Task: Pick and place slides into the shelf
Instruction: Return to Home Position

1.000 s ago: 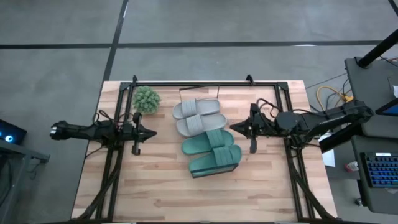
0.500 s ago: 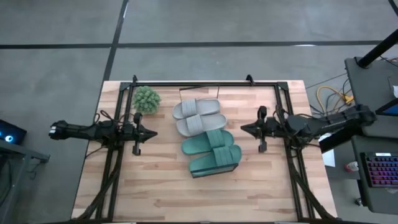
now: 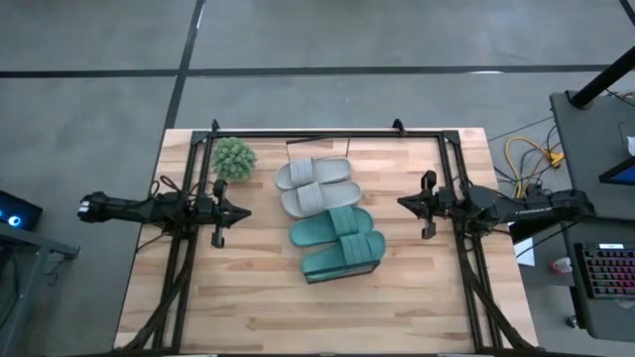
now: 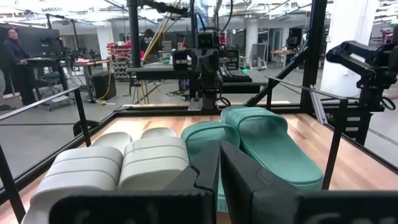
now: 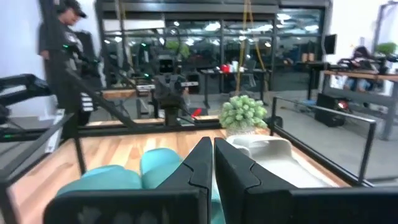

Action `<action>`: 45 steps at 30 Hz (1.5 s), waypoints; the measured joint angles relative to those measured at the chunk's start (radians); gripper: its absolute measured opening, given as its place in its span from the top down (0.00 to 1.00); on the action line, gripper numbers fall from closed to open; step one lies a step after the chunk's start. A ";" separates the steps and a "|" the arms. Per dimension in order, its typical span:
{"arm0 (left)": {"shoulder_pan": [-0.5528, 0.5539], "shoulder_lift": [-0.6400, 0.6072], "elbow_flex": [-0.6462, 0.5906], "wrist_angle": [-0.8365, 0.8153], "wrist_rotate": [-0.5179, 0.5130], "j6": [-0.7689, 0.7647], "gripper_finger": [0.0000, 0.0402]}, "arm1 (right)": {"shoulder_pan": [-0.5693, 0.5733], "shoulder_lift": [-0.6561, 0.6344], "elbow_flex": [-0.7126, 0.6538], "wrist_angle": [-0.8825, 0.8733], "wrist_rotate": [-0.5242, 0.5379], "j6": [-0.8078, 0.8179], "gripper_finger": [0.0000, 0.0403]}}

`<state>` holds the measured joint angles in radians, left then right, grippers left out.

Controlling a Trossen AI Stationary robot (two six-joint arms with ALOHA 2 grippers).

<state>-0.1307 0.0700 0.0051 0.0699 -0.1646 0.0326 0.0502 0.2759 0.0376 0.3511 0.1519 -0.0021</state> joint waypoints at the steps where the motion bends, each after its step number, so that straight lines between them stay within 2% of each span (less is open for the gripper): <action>1: 0.000 0.000 0.000 0.000 0.000 0.000 1.00 | 0.000 -0.027 -0.016 -0.003 -0.006 0.000 0.98; 3: 0.000 -0.001 0.000 0.000 0.000 0.000 1.00 | 0.000 -0.068 -0.029 -0.030 -0.010 -0.009 0.98; 11: 0.000 0.002 0.000 0.000 0.000 0.000 1.00 | 0.000 -0.232 -0.015 -0.363 -0.053 -0.001 0.98; 14: 0.000 0.002 0.000 0.000 0.000 0.000 1.00 | 0.000 -0.278 -0.011 -0.369 -0.082 0.002 0.98; 24: 0.000 0.004 0.000 -0.001 0.000 0.000 1.00 | -0.001 -0.250 -0.011 -0.355 -0.072 0.082 0.98; 45: 0.000 0.014 0.000 0.000 0.000 0.000 1.00 | -0.001 -0.241 -0.006 -0.354 -0.072 0.081 0.98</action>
<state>-0.1307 0.0845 0.0048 0.0702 -0.1642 0.0330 0.0494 0.0345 0.0315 -0.0029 0.0795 0.0788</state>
